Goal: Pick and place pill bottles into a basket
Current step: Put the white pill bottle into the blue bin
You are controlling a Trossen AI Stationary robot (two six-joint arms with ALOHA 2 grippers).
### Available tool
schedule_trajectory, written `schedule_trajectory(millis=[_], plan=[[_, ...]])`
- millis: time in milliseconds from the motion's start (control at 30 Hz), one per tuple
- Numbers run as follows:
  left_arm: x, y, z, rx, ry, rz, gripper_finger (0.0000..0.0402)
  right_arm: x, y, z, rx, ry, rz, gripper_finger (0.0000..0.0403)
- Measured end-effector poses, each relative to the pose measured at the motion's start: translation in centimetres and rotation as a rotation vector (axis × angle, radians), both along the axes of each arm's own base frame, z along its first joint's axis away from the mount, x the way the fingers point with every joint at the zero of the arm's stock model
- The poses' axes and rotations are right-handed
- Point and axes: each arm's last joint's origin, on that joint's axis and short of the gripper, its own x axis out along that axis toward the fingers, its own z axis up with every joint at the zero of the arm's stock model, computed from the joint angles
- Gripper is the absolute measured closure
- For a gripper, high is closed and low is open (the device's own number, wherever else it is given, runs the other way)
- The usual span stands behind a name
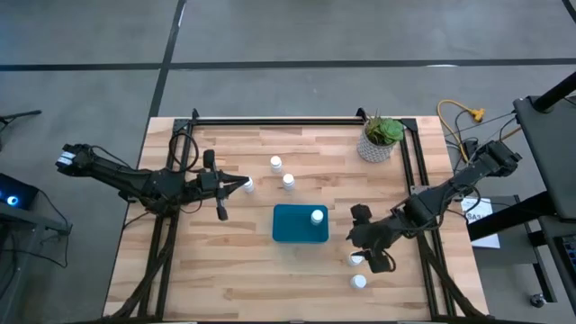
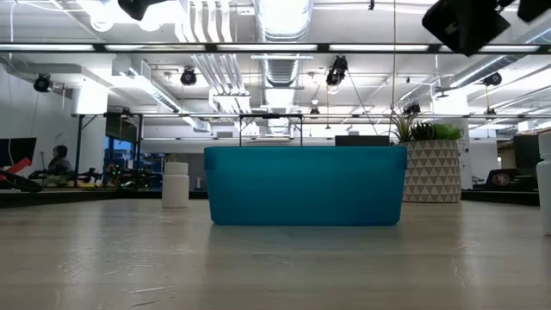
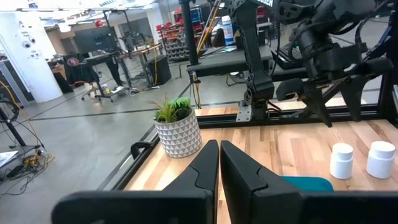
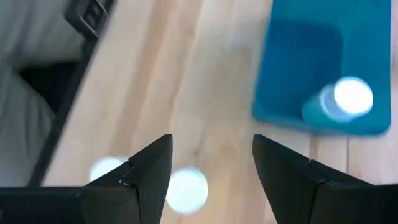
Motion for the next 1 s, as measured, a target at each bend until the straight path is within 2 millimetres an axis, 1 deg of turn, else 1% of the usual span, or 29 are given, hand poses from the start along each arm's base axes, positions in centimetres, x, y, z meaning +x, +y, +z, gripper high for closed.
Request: schedule_trajectory(millis=[167,267,367,667,833,1000], plan=[[0.0,0.0,0.0,0.000,0.000,0.000,0.0402,0.5,0.5,-0.6,-0.024,0.084,-0.002,0.0188],[0.0,0.0,0.0,0.000,0.000,0.000,0.0402,1.1,1.1,-0.9,-0.034,0.137,0.016,0.0188],[0.0,0.0,0.0,0.000,0.000,0.000,0.0402,1.6,1.8,-1.2,-0.082,0.220,0.026,0.0188],[0.0,0.0,0.0,0.000,0.001,0.000,0.0402,3.6,4.8,-1.5,-0.216,0.389,0.087,0.0188],[0.0,0.0,0.0,0.000,0.002,0.000,0.0402,4.1,6.1,-1.6,-0.261,0.422,0.123,0.0188],[0.0,0.0,0.0,0.000,0.002,0.000,0.0402,4.1,6.2,-2.0,-0.279,0.435,0.132,0.0188]])
